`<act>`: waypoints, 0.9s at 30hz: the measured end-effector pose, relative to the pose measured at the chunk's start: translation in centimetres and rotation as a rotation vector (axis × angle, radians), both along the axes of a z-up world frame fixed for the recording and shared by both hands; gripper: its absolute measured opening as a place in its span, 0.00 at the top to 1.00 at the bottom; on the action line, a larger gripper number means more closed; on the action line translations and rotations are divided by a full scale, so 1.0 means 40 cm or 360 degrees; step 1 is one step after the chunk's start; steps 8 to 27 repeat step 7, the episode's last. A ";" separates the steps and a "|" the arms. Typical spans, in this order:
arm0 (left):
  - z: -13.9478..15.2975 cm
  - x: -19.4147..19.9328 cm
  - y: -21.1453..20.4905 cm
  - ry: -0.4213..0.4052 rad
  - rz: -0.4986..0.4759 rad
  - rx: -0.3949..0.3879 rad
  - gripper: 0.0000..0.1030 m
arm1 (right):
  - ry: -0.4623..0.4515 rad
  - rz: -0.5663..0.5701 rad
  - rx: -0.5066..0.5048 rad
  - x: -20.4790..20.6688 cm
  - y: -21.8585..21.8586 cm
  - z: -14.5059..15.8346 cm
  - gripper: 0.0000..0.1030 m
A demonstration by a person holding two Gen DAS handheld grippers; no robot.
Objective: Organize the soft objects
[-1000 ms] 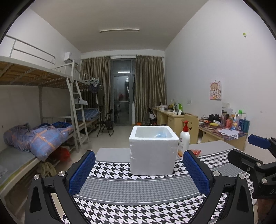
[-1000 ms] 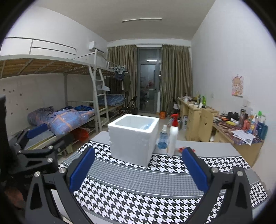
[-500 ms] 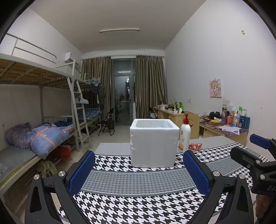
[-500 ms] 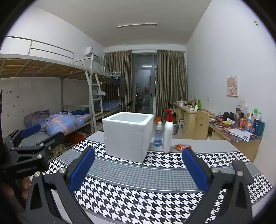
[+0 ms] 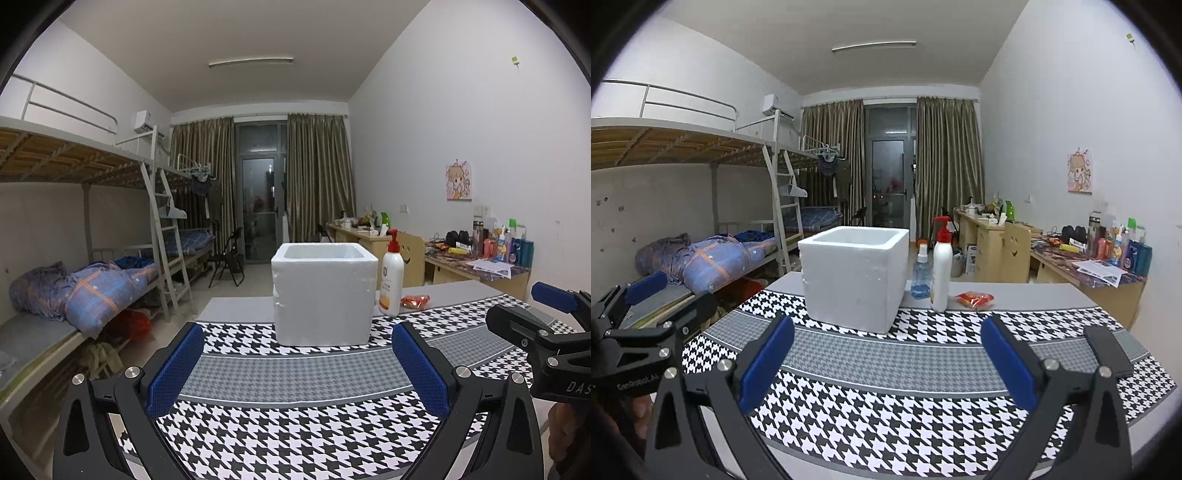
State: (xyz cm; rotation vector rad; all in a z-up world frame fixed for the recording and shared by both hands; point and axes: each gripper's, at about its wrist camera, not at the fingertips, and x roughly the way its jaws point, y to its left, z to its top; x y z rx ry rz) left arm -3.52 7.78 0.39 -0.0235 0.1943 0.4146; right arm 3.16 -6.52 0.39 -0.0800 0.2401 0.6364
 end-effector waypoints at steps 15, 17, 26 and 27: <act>-0.004 0.004 0.000 0.0012 -0.0008 0.0000 0.01 | 0.0024 0.0006 0.0012 -0.001 -0.007 -0.003 0.01; -0.004 0.004 0.000 0.0012 -0.0008 0.0000 0.01 | 0.0024 0.0006 0.0012 -0.001 -0.007 -0.003 0.01; -0.004 0.004 0.000 0.0012 -0.0008 0.0000 0.01 | 0.0024 0.0006 0.0012 -0.001 -0.007 -0.003 0.01; -0.004 0.004 0.000 0.0012 -0.0008 0.0000 0.01 | 0.0024 0.0006 0.0012 -0.001 -0.007 -0.003 0.01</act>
